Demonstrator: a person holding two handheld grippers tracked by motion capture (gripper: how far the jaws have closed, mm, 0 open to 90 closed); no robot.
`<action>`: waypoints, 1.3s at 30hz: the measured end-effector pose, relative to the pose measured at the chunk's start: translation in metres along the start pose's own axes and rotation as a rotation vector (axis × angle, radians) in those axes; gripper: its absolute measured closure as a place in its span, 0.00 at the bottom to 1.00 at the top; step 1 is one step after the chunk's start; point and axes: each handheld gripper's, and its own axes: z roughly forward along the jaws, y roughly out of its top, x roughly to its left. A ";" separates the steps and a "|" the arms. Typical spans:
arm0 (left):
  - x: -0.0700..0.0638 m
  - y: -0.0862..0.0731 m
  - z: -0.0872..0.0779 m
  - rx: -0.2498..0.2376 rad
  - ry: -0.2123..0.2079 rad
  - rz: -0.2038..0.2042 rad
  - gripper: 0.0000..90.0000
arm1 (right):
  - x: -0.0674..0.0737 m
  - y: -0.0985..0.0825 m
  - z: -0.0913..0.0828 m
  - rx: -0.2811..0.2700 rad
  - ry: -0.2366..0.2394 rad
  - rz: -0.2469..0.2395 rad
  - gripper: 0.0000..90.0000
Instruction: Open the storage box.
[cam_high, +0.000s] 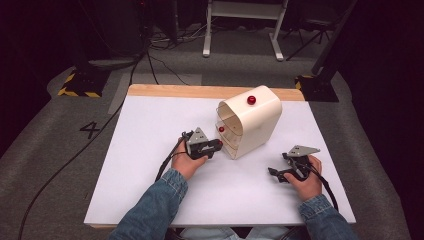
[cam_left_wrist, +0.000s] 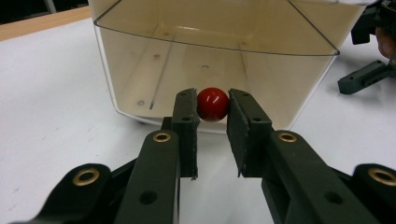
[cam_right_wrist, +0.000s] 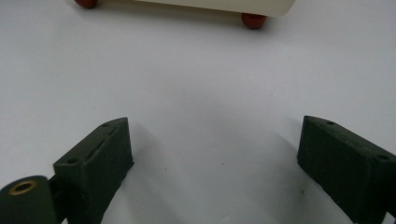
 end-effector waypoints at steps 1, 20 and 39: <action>0.000 0.001 -0.003 0.012 0.000 0.005 0.82 | 0.000 0.000 0.000 0.000 0.000 0.000 0.11; -0.011 -0.009 -0.063 0.075 0.054 0.034 0.82 | 0.000 0.000 0.000 0.000 0.000 0.000 0.11; -0.011 -0.025 -0.074 0.144 0.074 0.023 0.79 | 0.000 0.000 0.000 0.000 0.000 0.000 0.11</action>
